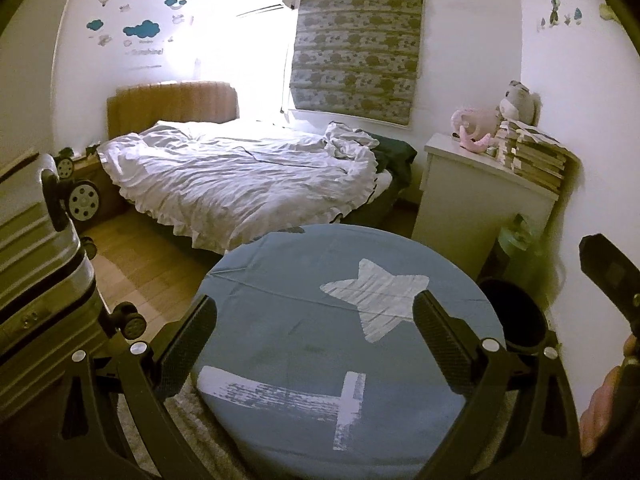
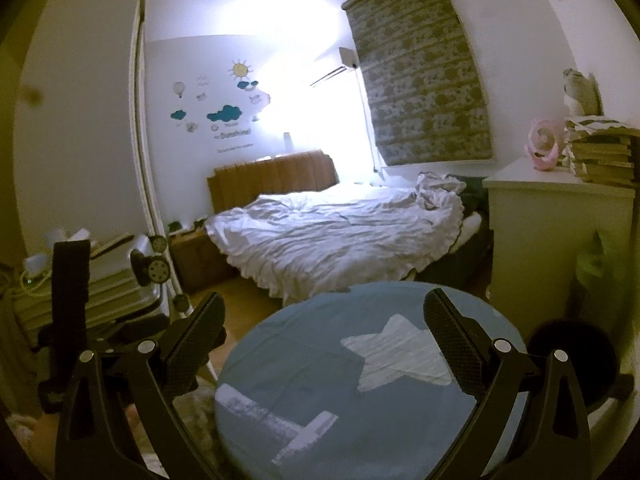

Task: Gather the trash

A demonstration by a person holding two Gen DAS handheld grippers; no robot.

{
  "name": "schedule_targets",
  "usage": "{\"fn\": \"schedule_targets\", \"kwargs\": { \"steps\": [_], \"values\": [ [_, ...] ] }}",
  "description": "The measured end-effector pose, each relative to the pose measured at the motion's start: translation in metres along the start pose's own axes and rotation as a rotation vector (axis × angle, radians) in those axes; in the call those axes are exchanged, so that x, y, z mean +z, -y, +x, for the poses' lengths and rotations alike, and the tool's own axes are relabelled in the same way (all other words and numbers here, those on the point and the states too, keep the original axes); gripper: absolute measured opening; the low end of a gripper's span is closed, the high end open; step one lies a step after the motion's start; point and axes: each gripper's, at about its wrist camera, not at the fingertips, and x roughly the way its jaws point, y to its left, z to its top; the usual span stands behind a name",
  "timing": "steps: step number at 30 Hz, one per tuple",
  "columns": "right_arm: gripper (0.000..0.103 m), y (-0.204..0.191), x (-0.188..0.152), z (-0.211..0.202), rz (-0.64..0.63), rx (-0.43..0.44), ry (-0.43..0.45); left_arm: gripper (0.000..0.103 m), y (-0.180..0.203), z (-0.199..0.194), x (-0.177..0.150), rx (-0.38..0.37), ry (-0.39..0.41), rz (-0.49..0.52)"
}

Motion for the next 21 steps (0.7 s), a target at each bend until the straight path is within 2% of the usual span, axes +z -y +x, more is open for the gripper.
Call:
{"fn": "schedule_targets", "kwargs": {
  "steps": [21],
  "values": [
    [0.098, 0.002, -0.003, -0.019, 0.025, -0.022, 0.001, 0.098, 0.014, 0.001, -0.006, -0.038, -0.01, 0.035]
  ]
}}
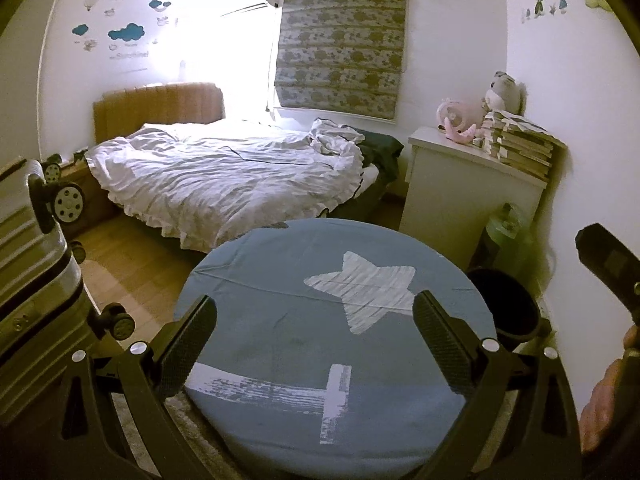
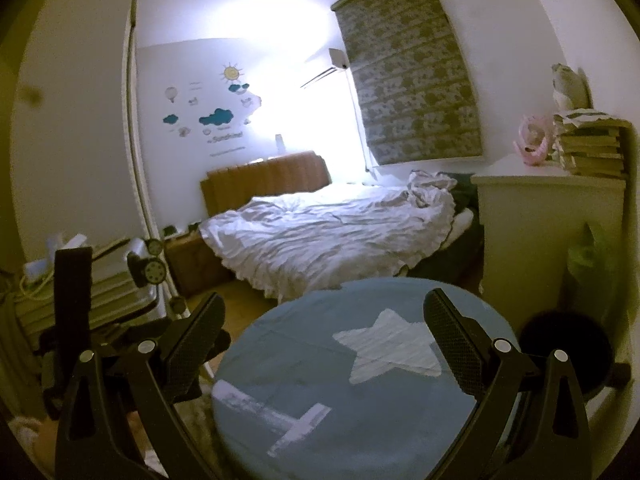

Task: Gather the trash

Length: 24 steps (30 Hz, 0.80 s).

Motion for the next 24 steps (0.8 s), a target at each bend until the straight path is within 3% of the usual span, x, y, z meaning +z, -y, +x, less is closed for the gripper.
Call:
{"fn": "schedule_targets", "kwargs": {
  "steps": [24],
  "values": [
    [0.098, 0.004, -0.008, 0.028, 0.017, 0.009, -0.059, 0.098, -0.006, 0.009, -0.002, -0.009, -0.01, -0.016]
  ]
}}
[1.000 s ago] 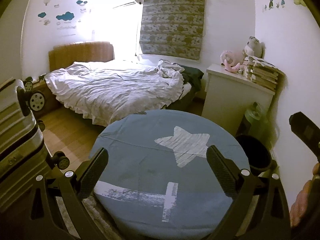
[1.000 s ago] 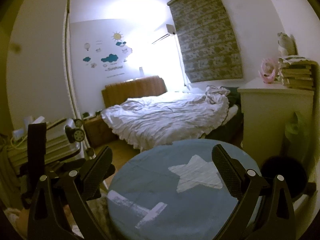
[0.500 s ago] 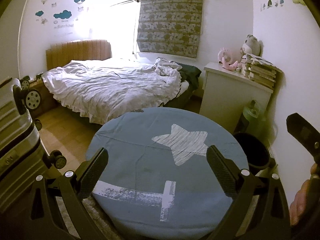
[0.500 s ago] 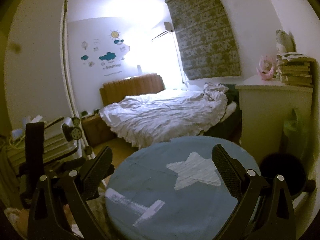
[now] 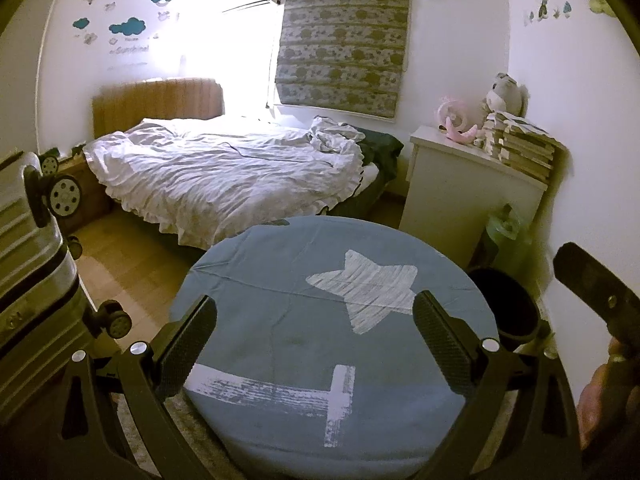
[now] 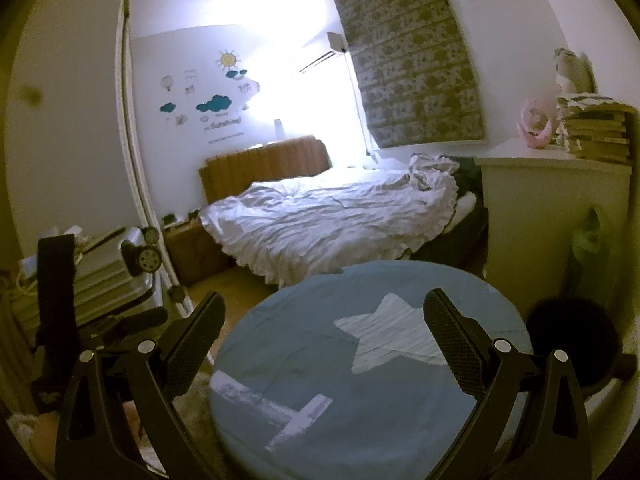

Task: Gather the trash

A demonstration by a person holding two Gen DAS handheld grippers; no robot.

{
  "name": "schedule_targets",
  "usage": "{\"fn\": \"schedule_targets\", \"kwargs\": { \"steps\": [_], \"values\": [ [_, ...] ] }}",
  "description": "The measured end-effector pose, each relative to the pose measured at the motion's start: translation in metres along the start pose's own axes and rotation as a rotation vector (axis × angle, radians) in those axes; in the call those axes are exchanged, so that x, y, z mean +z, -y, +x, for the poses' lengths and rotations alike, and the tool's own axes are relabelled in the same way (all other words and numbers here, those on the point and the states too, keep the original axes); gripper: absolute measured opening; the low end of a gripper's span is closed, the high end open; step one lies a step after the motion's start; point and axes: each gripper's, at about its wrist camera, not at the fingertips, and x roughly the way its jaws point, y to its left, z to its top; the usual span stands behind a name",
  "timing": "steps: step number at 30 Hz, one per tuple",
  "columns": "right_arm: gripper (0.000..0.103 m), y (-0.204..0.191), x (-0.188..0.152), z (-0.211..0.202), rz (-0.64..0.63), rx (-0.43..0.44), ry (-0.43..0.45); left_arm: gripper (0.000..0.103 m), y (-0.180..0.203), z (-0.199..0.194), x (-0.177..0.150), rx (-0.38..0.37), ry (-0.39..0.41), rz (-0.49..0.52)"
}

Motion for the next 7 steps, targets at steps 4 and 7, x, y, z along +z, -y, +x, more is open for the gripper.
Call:
{"fn": "schedule_targets", "kwargs": {
  "steps": [4, 7],
  "values": [
    [0.098, 0.0018, -0.0027, 0.0056, 0.008, -0.002, -0.011, 0.098, -0.0006, 0.0057, -0.001, 0.0, -0.019, -0.001],
    [0.098, 0.0047, -0.0047, 0.0103, 0.02, -0.004, -0.019, 0.098, -0.0018, 0.0111, -0.0014, 0.001, -0.033, -0.002]
  ]
}}
